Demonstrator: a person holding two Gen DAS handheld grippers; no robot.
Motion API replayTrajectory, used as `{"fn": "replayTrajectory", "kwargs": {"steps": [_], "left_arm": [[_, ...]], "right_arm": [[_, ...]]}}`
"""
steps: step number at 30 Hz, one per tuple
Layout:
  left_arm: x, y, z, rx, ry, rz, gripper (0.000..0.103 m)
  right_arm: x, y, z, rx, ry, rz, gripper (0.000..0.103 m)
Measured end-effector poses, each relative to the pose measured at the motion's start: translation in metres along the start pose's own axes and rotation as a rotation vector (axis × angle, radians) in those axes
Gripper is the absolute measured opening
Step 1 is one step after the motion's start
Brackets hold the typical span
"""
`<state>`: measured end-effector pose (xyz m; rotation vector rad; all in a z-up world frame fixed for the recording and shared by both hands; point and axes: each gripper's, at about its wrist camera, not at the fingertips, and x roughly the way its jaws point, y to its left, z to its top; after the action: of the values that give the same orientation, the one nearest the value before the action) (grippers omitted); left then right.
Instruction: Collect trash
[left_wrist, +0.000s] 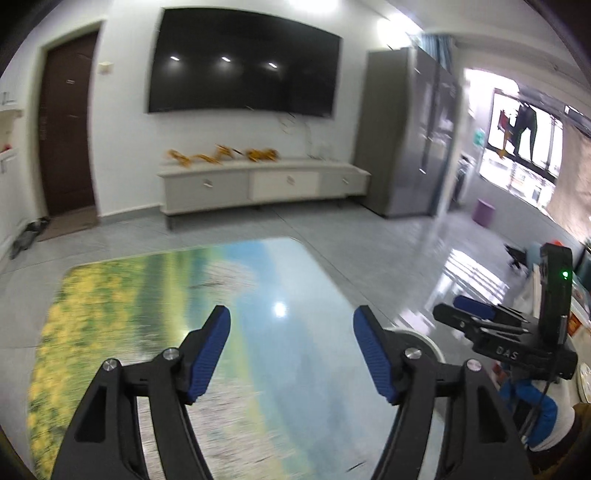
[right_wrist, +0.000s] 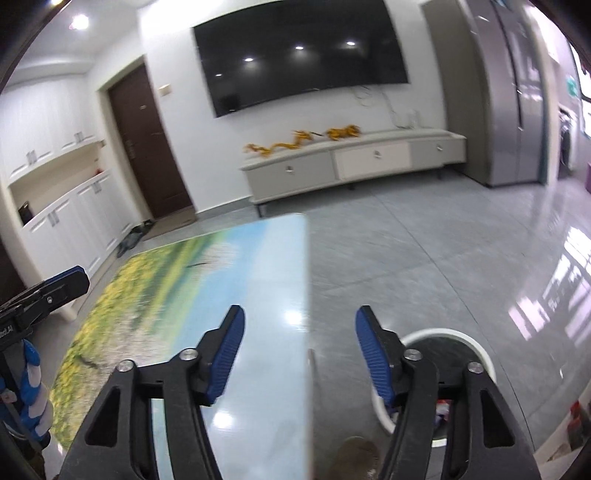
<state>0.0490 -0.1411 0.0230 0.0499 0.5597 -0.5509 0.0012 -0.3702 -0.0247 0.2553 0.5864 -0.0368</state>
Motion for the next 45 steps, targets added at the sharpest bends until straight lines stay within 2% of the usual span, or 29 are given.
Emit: {"fn": "replayTrajectory", "kwargs": {"steps": [2, 5, 7, 11, 12, 16, 22, 25, 33, 38, 42, 45], "left_arm": [[-0.020, 0.018, -0.003, -0.009, -0.031, 0.057, 0.068], [-0.045, 0.045, -0.010, -0.028, -0.070, 0.136, 0.070], [-0.058, 0.062, -0.018, -0.040, -0.099, 0.179, 0.071], [-0.072, 0.090, -0.026, -0.075, -0.123, 0.237, 0.072], [-0.076, 0.097, -0.027, -0.072, -0.136, 0.271, 0.072], [-0.088, 0.105, -0.029, -0.063, -0.156, 0.326, 0.072], [-0.097, 0.101, -0.028, -0.048, -0.177, 0.384, 0.083], [-0.101, 0.093, -0.027, -0.045, -0.186, 0.387, 0.085], [-0.100, 0.059, -0.021, -0.051, -0.232, 0.354, 0.103], [-0.090, 0.039, -0.016, -0.057, -0.222, 0.352, 0.103], [-0.089, 0.015, -0.013, -0.044, -0.233, 0.339, 0.103], [-0.088, -0.005, -0.013, -0.006, -0.242, 0.331, 0.103]], "right_arm": [[0.001, 0.024, 0.000, -0.025, 0.008, 0.018, 0.066], [0.006, 0.062, 0.000, -0.085, 0.017, 0.016, 0.076], [0.007, 0.081, 0.001, -0.107, 0.012, 0.010, 0.076], [0.007, 0.110, 0.008, -0.125, -0.008, -0.018, 0.085], [0.007, 0.115, 0.009, -0.128, -0.013, -0.023, 0.088], [0.007, 0.135, 0.013, -0.142, -0.028, -0.054, 0.094], [0.001, 0.144, 0.013, -0.154, -0.026, -0.048, 0.094], [-0.005, 0.146, 0.015, -0.160, -0.042, -0.051, 0.096], [-0.022, 0.129, 0.011, -0.183, -0.053, -0.069, 0.098], [-0.035, 0.113, 0.003, -0.193, -0.043, -0.101, 0.100], [-0.047, 0.094, -0.009, -0.144, -0.053, -0.112, 0.100], [-0.055, 0.087, -0.014, -0.132, -0.068, -0.129, 0.100]]}}
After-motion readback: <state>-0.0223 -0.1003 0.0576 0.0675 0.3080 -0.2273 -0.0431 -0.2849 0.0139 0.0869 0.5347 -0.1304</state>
